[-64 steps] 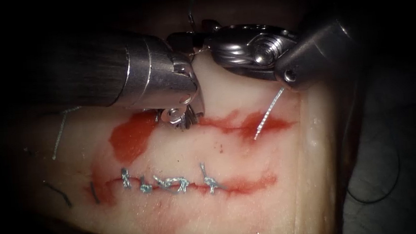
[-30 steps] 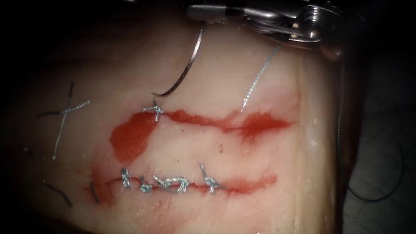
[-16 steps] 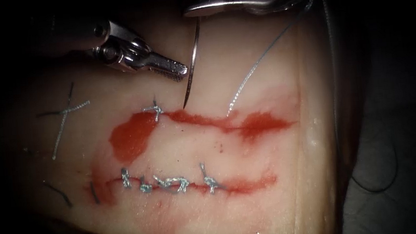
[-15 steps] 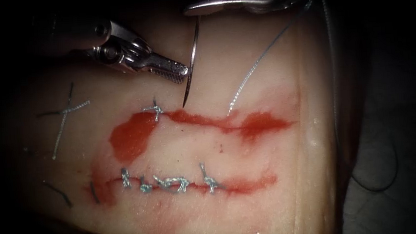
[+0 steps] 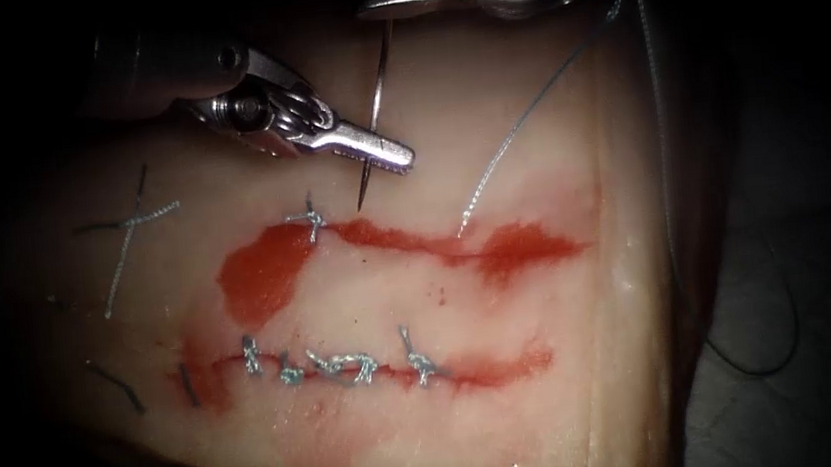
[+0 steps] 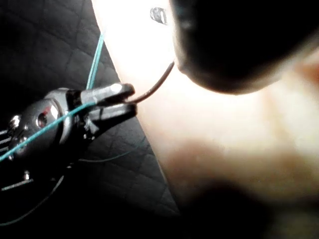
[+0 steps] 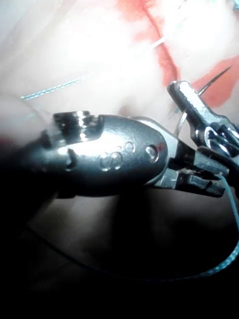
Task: Wound Closure
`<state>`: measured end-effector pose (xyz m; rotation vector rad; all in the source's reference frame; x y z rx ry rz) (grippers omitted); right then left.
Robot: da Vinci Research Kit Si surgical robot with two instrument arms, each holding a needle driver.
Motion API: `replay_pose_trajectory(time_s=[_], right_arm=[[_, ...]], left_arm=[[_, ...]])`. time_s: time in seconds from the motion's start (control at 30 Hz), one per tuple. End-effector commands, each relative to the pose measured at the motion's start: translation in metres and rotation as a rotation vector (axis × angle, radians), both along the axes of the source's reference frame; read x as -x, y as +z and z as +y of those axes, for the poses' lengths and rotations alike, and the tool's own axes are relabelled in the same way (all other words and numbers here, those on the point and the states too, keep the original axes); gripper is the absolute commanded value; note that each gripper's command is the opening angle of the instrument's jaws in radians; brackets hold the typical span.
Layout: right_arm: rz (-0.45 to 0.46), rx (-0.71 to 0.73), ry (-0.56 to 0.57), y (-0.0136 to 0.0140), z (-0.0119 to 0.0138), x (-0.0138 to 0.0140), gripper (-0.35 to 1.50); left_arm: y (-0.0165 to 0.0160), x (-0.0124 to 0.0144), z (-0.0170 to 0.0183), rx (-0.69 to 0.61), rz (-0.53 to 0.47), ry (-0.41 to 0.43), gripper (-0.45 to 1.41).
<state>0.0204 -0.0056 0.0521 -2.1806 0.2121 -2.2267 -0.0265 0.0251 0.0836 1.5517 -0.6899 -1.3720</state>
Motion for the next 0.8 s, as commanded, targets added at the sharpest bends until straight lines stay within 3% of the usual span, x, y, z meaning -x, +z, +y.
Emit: replay_pose_trajectory(time_s=[0.03,0.1,0.13,0.23,0.4,0.5,0.57,0.63,0.7,0.73,0.8], right_arm=[[-0.037,-0.001,0.047,0.0002,0.0001,-0.0010,0.56],[-0.089,-0.008,0.105,0.0002,-0.0003,-0.0011,0.99],[-0.162,-0.078,0.200,0.0002,-0.0010,-0.0011,1.03],[-0.247,-0.171,0.332,0.0002,-0.0018,-0.0011,1.03],[-0.298,-0.272,0.437,0.0003,-0.0026,-0.0009,0.91],[-0.302,-0.312,0.461,0.0005,-0.0028,-0.0008,0.68],[-0.316,-0.344,0.504,0.0010,-0.0033,-0.0007,0.36],[-0.306,-0.361,0.498,0.0014,-0.0032,-0.0007,0.32],[-0.301,-0.369,0.492,0.0017,-0.0029,-0.0006,0.07],[-0.298,-0.369,0.487,0.0017,-0.0029,-0.0006,-0.18],[-0.274,-0.370,0.451,0.0018,-0.0030,-0.0006,-0.28]], left_arm=[[0.0005,0.0005,0.0003,-0.019,0.019,-0.019,-0.45],[0.0004,0.0006,0.0001,-0.069,0.018,-0.053,-0.45],[0.0003,0.0007,0.0001,-0.096,0.013,-0.081,-0.45],[0.0002,0.0009,-0.0001,-0.096,0.015,-0.092,-0.45],[0.0003,0.0009,-0.0003,-0.094,0.021,-0.107,-0.45],[0.0006,0.0011,-0.0006,-0.087,0.034,-0.108,-0.45],[0.0006,0.0012,-0.0006,-0.082,0.054,-0.122,-0.45],[0.0006,0.0012,-0.0006,-0.078,0.074,-0.123,-0.45],[0.0006,0.0012,-0.0006,-0.076,0.082,-0.131,-0.45],[0.0006,0.0012,-0.0006,-0.076,0.084,-0.134,-0.45],[0.0006,0.0012,-0.0007,-0.076,0.087,-0.133,-0.45]])
